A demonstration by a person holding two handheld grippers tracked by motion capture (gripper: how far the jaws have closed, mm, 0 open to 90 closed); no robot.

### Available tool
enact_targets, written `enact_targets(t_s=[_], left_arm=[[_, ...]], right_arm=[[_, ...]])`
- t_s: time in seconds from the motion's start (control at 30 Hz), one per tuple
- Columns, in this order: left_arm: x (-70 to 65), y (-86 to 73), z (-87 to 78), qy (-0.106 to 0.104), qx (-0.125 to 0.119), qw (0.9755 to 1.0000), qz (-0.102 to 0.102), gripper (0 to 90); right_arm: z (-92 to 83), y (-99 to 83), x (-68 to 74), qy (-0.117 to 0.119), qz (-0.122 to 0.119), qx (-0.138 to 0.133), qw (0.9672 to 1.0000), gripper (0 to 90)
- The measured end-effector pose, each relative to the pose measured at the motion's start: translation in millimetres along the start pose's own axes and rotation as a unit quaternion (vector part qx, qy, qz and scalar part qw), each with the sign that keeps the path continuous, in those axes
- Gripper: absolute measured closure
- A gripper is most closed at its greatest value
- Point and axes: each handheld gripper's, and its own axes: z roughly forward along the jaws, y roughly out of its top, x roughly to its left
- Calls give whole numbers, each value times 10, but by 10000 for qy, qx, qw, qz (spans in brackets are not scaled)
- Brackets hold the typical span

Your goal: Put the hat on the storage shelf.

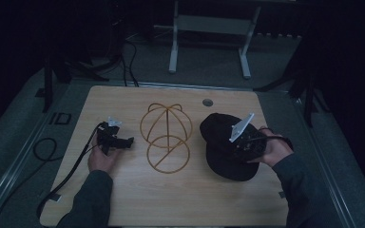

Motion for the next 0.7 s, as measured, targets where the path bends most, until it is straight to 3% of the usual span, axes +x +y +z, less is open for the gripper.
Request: enact_targets(t_s=[0.7], left_arm=[[0, 0, 0, 0, 1, 10000, 0, 23]], right_arm=[[-343, 162, 20, -114, -269, -136, 9995, 777]])
